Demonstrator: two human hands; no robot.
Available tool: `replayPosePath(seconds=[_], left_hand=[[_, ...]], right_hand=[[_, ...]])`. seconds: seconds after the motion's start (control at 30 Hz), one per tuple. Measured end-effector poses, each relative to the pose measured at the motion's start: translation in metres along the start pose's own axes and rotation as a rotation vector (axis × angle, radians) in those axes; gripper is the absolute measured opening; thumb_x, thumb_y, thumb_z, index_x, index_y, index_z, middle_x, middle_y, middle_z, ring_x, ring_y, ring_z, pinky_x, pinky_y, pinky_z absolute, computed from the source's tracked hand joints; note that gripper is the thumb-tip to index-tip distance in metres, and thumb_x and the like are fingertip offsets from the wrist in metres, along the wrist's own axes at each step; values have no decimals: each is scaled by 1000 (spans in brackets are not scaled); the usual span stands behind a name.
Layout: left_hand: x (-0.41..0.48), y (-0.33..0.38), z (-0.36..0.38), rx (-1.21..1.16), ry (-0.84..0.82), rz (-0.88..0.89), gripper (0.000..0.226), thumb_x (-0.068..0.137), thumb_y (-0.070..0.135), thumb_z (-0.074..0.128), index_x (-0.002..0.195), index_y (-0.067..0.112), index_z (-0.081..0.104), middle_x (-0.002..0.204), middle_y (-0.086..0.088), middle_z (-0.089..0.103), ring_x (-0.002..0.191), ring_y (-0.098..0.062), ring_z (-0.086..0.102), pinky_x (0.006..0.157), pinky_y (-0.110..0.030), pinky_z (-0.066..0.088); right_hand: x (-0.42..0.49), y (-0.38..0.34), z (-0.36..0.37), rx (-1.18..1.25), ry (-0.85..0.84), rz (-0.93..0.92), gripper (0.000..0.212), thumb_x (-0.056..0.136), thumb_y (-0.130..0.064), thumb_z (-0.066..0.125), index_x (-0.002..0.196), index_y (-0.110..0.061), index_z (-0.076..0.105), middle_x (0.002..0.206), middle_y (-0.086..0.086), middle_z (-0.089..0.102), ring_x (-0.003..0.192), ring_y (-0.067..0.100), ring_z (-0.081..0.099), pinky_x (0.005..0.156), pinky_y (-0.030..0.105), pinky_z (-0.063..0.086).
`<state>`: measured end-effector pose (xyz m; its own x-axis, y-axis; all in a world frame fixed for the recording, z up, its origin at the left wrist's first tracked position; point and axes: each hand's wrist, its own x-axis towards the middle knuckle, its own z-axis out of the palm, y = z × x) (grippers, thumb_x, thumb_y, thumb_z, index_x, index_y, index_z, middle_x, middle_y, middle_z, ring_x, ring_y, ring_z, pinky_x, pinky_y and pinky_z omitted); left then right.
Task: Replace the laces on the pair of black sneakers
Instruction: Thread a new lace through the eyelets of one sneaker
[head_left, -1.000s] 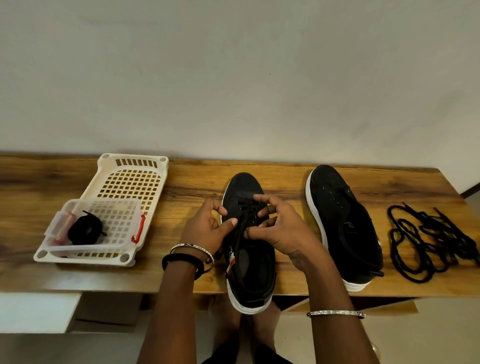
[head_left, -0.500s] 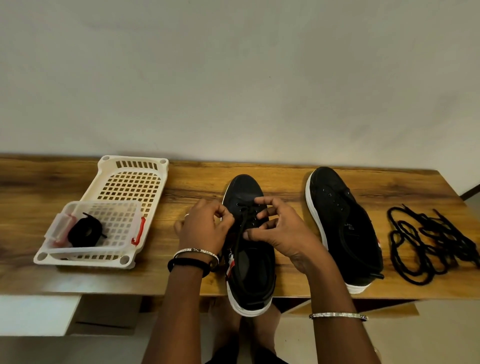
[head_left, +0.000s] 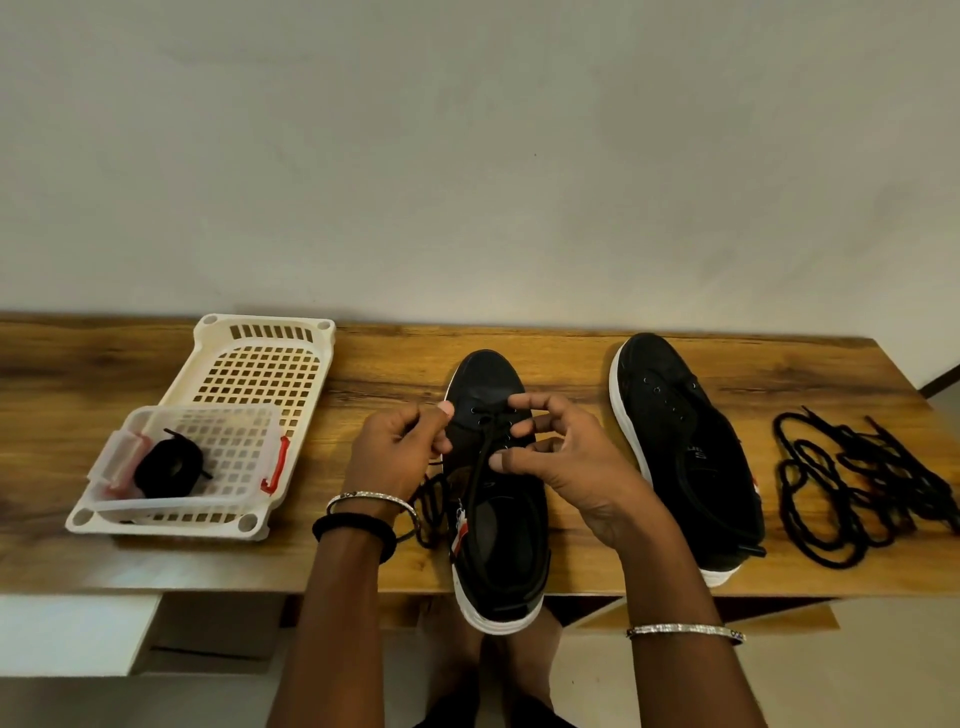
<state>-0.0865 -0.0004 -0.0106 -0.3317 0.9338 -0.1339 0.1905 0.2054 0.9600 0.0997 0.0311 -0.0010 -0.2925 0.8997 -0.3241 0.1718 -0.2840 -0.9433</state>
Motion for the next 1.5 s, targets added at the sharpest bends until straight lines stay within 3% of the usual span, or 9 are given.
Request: replayPosePath(seconds=[0.13,0.23,0.43,0.6,0.73,0.93,1.17,1.37,1.5], left_hand=[[-6,18,-3,-245,-28,103,25,97,21,57,81,11,73,70,9,70,70,1,63,63,-2,44],[-12,27,2,-282,-144,147,21,97,14,54,99,4,73,86,13,76,85,6,67,65,0,45],[-6,18,10,-289,-185,217,20,89,31,65,98,22,80,104,8,74,119,-17,59,102,-40,48],[-8,22,9,-407,91,-27,22,97,24,59,103,11,76,94,7,75,80,5,67,59,-14,51],[-3,9,3,-553,226,-325,21,92,35,63,100,22,78,102,9,74,92,-8,63,66,-27,44],[-1,6,2,-812,175,-531,16,96,26,58,99,19,73,72,9,63,57,-2,52,55,-19,38],[-2,4,-1,-1110,143,-659,18,93,24,64,106,15,71,80,7,73,56,-1,64,58,-18,43],[7,-2,1,-573,425,-505,8,94,21,61,92,13,60,67,-2,65,50,-11,57,47,-26,45],[3,-2,0,-88,496,-21,8,93,19,65,101,22,65,96,1,70,82,-18,68,75,-48,59]], right_hand=[[-2,-6,-2,112,79,-72,24,79,-18,83,100,-11,75,90,6,69,77,15,61,65,21,52],[-6,-13,4,148,-32,-122,32,81,-32,78,96,-4,76,84,6,69,64,13,54,55,22,43],[-11,-18,25,80,-160,-222,15,91,-16,72,96,-2,75,64,0,56,58,5,45,49,14,34],[-13,-23,15,254,-147,-165,24,84,-32,73,94,-10,78,86,5,67,65,7,42,50,20,27],[-13,-24,-4,491,-30,-135,25,84,-34,68,81,-11,75,82,-1,68,68,8,47,58,24,31],[-16,-22,-24,868,62,-142,22,89,-36,63,73,-22,64,81,-4,63,86,15,62,84,35,42],[-18,-16,-51,1123,200,-228,34,98,-43,58,70,-24,64,74,-7,63,85,14,65,108,39,38],[-14,-16,-40,753,173,-178,25,99,-32,57,83,-16,68,63,-4,48,47,6,36,49,20,33],[-12,-17,-20,421,63,-126,26,92,-31,64,83,-9,73,58,0,42,42,7,26,45,23,18]])
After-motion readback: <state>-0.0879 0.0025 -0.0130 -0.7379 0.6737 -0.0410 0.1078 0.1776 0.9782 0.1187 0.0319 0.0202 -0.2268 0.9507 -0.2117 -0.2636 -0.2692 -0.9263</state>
